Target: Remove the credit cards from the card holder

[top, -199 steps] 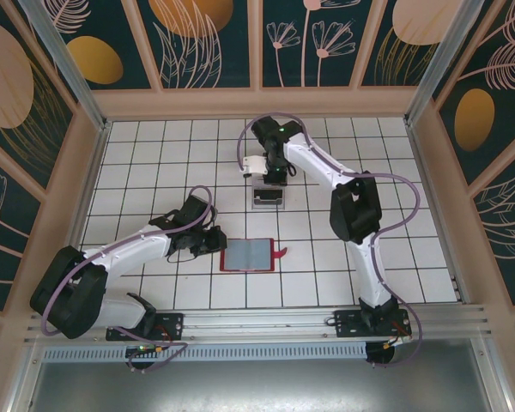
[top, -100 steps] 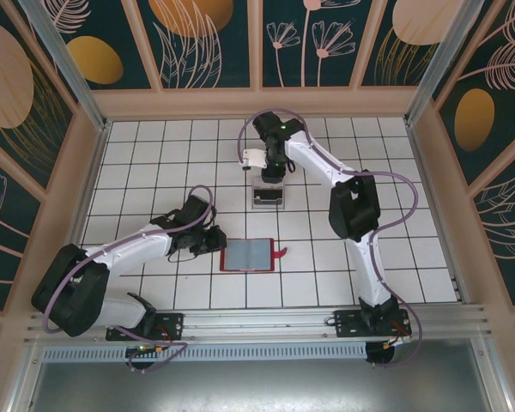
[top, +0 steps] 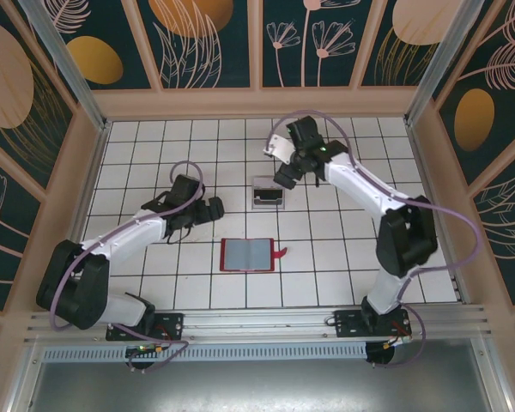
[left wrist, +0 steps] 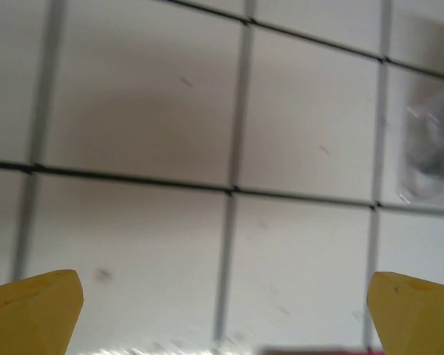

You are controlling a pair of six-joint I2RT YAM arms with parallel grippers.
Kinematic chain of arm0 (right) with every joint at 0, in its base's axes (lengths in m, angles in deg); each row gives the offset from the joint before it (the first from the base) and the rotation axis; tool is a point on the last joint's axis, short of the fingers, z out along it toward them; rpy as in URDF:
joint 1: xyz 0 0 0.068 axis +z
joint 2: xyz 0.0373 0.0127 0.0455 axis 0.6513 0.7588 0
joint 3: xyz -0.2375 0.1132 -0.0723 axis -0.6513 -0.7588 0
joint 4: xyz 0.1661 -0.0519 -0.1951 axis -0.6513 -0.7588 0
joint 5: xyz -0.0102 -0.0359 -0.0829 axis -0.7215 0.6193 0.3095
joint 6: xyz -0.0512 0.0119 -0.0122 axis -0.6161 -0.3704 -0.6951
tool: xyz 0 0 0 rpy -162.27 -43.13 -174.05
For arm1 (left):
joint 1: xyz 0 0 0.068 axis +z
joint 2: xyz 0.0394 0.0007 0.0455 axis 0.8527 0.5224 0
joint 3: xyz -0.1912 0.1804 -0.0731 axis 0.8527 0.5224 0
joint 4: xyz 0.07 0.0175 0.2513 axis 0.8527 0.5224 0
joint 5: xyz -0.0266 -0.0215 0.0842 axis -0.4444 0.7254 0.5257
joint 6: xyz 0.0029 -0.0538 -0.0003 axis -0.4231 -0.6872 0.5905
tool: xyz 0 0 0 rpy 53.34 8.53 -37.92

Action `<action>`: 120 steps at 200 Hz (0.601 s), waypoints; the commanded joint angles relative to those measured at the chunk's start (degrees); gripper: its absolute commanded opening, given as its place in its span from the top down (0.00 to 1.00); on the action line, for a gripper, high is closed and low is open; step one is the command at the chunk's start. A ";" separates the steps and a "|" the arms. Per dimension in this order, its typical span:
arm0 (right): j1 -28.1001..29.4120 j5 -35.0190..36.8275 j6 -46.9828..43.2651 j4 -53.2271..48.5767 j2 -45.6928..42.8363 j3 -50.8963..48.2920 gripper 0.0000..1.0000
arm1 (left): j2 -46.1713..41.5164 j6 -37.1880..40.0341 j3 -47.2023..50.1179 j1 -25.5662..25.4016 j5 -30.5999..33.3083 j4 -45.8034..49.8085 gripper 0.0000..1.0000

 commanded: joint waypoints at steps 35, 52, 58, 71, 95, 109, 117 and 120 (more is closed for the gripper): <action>-10.43 0.55 24.88 28.74 -15.75 -26.86 0.01 | -0.22 10.31 0.32 6.37 21.95 -10.41 0.02; -15.13 -0.76 31.98 39.94 -19.78 -37.58 0.01 | -1.18 12.79 2.04 8.94 25.17 -15.45 0.02; -16.61 -1.16 33.93 44.03 -20.92 -41.37 0.01 | -1.30 14.16 2.58 9.58 26.20 -17.19 0.01; -19.52 0.47 37.20 51.91 -22.26 -47.97 0.01 | -1.17 18.64 4.38 10.60 28.27 -21.93 0.01; -22.98 3.07 39.20 64.76 -21.90 -56.54 0.01 | -1.16 24.47 9.28 12.11 30.15 -33.45 0.01; -24.05 4.01 39.89 72.83 -20.48 -60.55 0.01 | -1.70 26.59 13.48 12.78 30.33 -42.01 0.02; -24.58 4.50 40.53 77.75 -19.21 -62.60 0.01 | -2.14 27.81 16.49 12.85 31.08 -48.43 0.02; -24.76 4.69 40.85 79.55 -18.66 -63.22 0.01 | -2.25 28.34 17.67 13.01 31.05 -50.76 0.01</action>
